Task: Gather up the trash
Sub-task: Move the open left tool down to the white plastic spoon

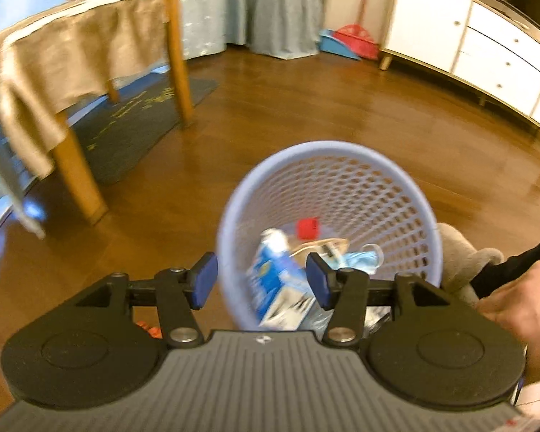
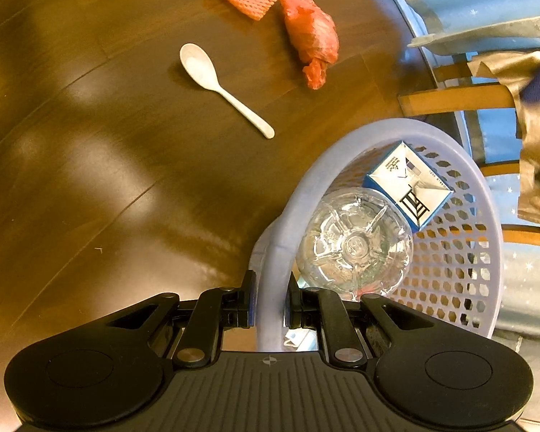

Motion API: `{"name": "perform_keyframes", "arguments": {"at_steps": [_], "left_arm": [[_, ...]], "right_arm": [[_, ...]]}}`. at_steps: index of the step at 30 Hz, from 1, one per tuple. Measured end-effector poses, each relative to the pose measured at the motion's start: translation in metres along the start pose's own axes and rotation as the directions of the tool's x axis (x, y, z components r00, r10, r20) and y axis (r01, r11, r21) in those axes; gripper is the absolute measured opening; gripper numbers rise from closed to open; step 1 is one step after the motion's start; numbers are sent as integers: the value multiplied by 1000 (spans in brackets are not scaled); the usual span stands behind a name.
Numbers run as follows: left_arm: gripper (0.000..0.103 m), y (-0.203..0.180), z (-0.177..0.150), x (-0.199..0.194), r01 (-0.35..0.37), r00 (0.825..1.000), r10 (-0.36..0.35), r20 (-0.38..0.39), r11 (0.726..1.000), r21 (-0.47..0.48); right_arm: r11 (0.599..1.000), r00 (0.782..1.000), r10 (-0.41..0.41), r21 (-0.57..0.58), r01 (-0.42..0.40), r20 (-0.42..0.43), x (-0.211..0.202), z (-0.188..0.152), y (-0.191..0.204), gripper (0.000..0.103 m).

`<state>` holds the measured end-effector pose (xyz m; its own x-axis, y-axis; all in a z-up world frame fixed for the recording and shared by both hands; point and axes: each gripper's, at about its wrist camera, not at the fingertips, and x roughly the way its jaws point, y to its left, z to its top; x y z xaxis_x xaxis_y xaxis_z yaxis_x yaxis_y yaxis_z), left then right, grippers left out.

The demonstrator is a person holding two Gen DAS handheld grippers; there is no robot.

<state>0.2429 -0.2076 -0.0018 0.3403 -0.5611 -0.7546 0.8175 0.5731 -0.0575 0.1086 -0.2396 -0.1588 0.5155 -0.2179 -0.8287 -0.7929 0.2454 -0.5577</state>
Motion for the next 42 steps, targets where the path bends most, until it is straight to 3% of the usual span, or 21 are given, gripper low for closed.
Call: {"name": "perform_keyframes", "arguments": {"at_steps": [9, 14, 23, 29, 42], "left_arm": [[52, 47, -26, -48, -96, 995, 96, -4, 993, -65], [52, 68, -50, -67, -139, 990, 136, -31, 986, -94], [53, 95, -100, -90, -170, 985, 164, -55, 975, -146], [53, 101, -127, -90, -178, 981, 164, -104, 974, -142], [56, 90, -140, -57, -154, 981, 137, -136, 981, -121]], "right_arm": [[998, 1000, 15, 55, -15, -10, -1, 8, -8, 10], [988, 999, 35, 150, -32, -16, -2, 16, -22, 10], [960, 999, 20, 280, -9, -35, -2, 31, -48, 10], [946, 999, 35, 324, -20, -38, -4, 43, -54, 10], [934, 999, 42, 355, -34, -15, -8, 36, -65, 10]]}}
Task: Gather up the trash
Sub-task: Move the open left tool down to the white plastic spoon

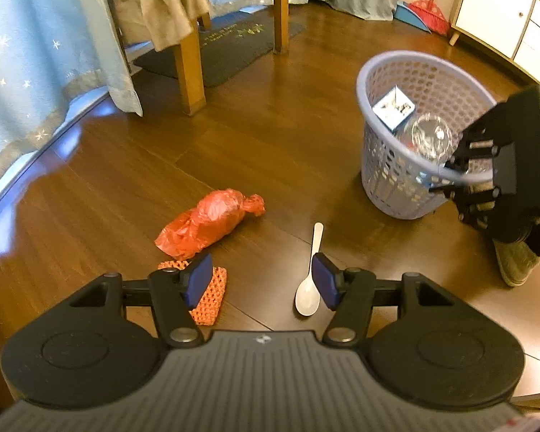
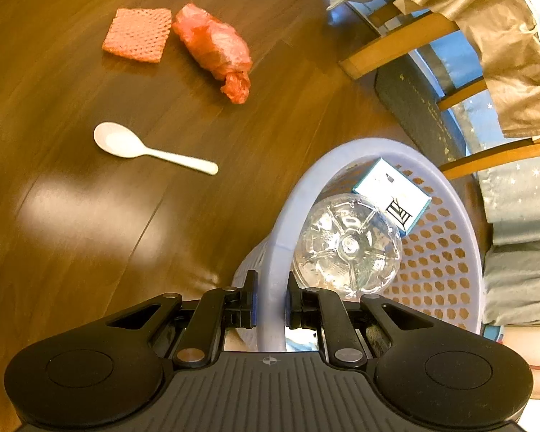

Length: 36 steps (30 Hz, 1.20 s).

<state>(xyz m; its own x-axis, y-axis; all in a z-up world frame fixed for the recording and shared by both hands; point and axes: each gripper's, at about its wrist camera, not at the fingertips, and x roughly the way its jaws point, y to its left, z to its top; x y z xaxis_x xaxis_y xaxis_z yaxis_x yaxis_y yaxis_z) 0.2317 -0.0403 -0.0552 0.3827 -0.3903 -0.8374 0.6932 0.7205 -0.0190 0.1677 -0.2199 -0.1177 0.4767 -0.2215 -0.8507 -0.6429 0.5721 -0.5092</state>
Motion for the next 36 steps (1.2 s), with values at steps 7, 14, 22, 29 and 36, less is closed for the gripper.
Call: {"name": "perform_keyframes", "arguments": {"at_steps": [7, 14, 22, 29, 36], "left_arm": [[56, -7, -16, 33, 48, 998, -45, -53, 997, 62], [56, -21, -18, 59, 109, 994, -101, -52, 976, 191], [56, -24, -38, 94, 171, 985, -161, -63, 958, 230], [56, -26, -57, 129, 198, 979, -182, -88, 956, 216], [57, -32, -60, 146, 210, 977, -198, -76, 954, 213]], "right_arm": [[1000, 1000, 8, -14, -8, 18, 1, 5, 4, 10], [999, 1000, 10, -31, -9, 21, 1, 8, 11, 10], [999, 999, -7, -41, 8, 33, 4, 14, 15, 10], [1000, 999, -2, -28, 3, 34, 6, 23, 12, 10], [999, 999, 2, -38, -1, 32, 9, 30, 15, 10]]}}
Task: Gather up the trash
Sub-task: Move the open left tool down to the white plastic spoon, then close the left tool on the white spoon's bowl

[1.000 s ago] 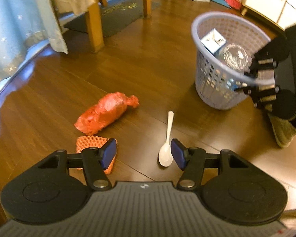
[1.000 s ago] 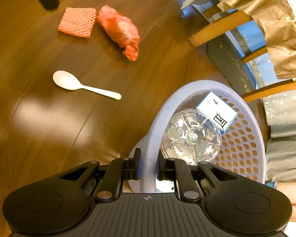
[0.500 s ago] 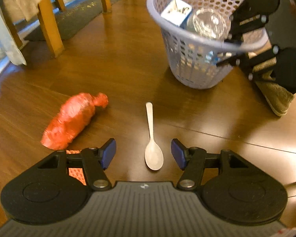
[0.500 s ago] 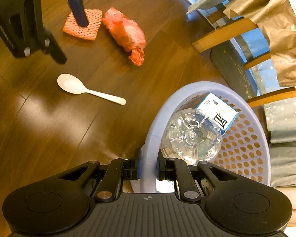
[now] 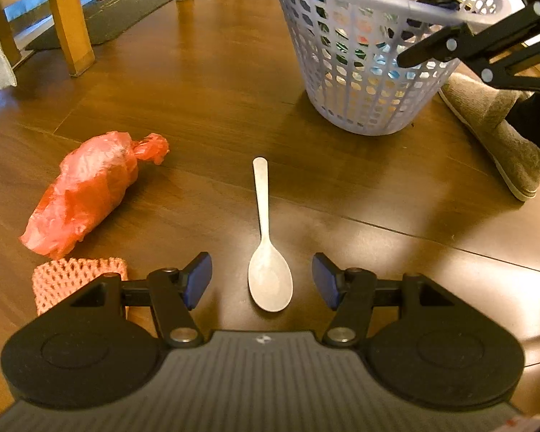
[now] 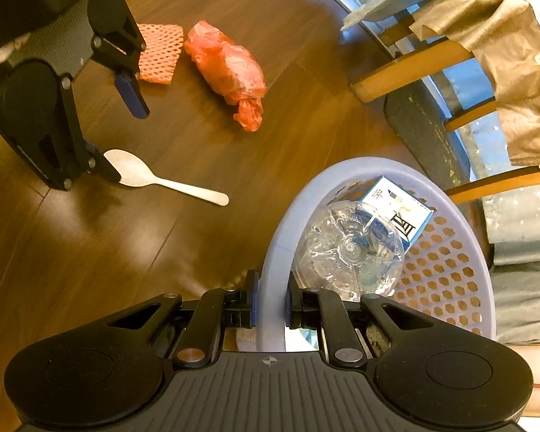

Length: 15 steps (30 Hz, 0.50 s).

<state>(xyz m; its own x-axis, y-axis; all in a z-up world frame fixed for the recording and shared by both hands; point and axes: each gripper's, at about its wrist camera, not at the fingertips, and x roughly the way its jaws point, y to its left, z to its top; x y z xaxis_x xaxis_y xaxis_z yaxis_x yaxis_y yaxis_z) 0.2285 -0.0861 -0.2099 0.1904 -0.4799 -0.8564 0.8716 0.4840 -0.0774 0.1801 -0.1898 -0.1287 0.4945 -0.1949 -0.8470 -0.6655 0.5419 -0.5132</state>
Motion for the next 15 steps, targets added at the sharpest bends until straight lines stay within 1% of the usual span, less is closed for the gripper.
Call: {"name": "perform_keyframes", "arguments": {"at_steps": [7, 15], "left_arm": [[57, -1, -6, 7, -3, 1000, 3, -1, 1000, -11], [57, 1, -15, 19, -4, 1000, 4, -21, 1000, -19]], "right_arm": [[1000, 1000, 6, -7, -6, -2, 1, 2, 3, 10], [1000, 1000, 8, -21, -8, -2, 1, 3, 6, 10]]}}
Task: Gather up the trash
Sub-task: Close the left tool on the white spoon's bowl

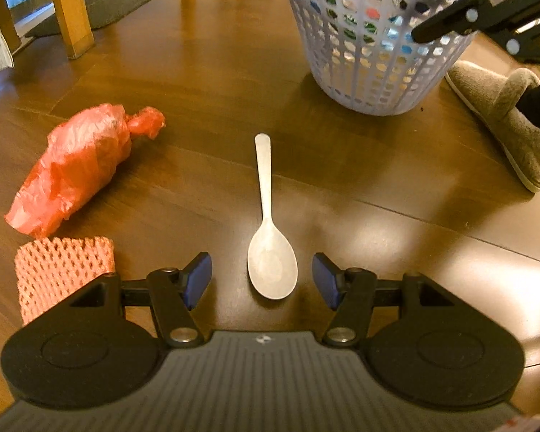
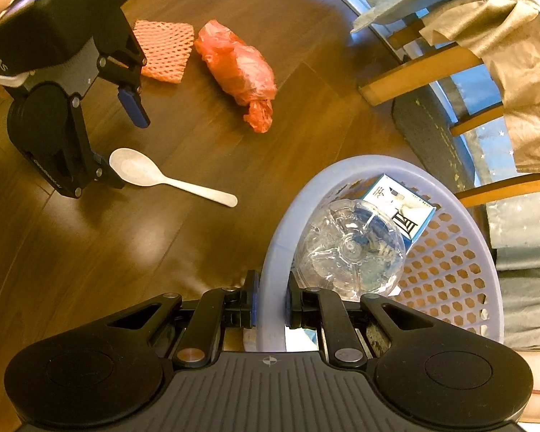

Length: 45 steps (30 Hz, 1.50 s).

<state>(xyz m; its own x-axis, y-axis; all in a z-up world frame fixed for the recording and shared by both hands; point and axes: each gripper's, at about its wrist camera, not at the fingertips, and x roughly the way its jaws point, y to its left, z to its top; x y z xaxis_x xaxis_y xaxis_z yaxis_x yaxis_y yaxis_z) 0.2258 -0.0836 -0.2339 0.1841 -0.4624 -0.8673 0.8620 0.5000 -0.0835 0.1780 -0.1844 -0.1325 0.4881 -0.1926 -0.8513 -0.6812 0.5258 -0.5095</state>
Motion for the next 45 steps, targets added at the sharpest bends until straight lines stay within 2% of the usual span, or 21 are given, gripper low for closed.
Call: {"name": "perform_keyframes", "arguments": {"at_steps": [9, 14, 23, 28, 45], "left_arm": [[48, -2, 0, 14, -3, 1000, 3, -19, 1000, -5], [38, -3, 2, 18, -6, 1000, 6, -17, 1000, 5], [32, -2, 3, 21, -2, 1000, 1, -29, 1000, -16], [29, 2, 3, 21, 11, 1000, -12, -28, 999, -50], [27, 4, 2, 12, 31, 999, -32, -29, 999, -43]], "right_arm": [[1000, 1000, 0, -6, 0, 4, 0, -1, 0, 10], [1000, 1000, 1, -1, -1, 4, -1, -1, 0, 10], [1000, 1000, 3, 2, -3, 7, 0, -2, -1, 10], [1000, 1000, 4, 2, -5, 6, 0, -2, -1, 10], [1000, 1000, 5, 1, -5, 6, -1, -1, -1, 10]]}}
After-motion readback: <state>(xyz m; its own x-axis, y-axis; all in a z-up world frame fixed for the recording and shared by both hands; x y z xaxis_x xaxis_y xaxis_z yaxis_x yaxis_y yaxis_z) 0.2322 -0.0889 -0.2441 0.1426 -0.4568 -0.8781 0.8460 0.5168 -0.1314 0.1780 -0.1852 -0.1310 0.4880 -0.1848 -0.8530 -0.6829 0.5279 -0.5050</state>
